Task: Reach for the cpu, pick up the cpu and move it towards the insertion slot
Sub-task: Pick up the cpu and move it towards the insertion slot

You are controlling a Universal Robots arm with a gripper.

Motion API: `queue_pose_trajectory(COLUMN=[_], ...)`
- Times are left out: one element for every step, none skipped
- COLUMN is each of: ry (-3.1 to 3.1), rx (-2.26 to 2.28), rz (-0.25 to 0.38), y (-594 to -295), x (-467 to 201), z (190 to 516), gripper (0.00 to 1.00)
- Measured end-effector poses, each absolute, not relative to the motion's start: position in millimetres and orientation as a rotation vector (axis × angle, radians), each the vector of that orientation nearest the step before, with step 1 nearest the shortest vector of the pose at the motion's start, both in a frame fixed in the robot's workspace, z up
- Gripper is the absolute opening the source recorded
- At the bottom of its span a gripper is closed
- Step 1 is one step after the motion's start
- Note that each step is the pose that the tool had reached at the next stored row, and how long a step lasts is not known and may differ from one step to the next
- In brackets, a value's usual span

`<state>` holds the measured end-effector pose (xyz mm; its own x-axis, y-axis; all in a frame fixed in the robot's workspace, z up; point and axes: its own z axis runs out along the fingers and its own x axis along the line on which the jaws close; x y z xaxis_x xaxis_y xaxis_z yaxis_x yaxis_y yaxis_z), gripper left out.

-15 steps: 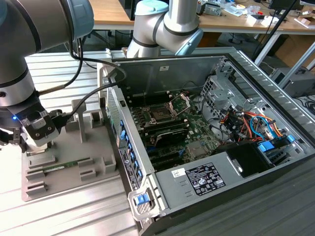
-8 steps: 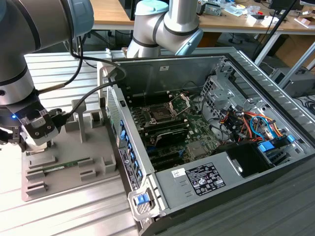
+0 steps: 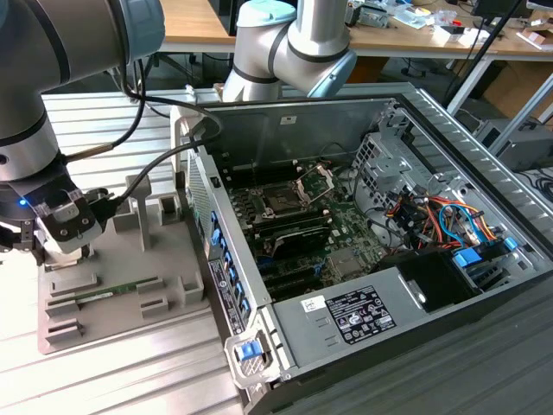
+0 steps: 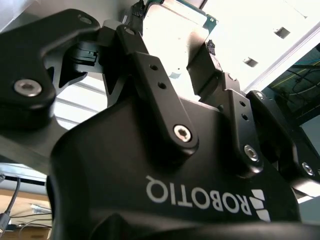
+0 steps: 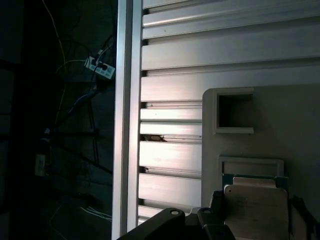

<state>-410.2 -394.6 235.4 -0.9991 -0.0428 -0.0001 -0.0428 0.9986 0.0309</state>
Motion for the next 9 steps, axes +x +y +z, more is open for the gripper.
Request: queue_pose_trajectory(ry=[-3.14,-3.14,-3.14,-3.14,-3.14,-3.14,-3.14,-3.14,-3.14], rx=[0.067,0.067,0.067,0.067,0.067,0.067,0.067,0.067,0.067], rz=[-0.048,-0.049,-0.049,-0.049,-0.049,-0.049,-0.049,-0.049,-0.048], y=[-394.6,-394.6,-394.6,-394.6,-394.6,-394.6,-394.6,-394.6,-394.6], x=[-410.2,-410.2,-410.2,-410.2,-410.1,-410.1,-410.1,-410.1,-410.2], z=[235.9,236.3,236.9,237.8,238.2,238.6,239.4,239.7,240.0], gripper=[0.55,0.55,0.55,0.55,0.55,0.55,0.55,0.55,0.55])
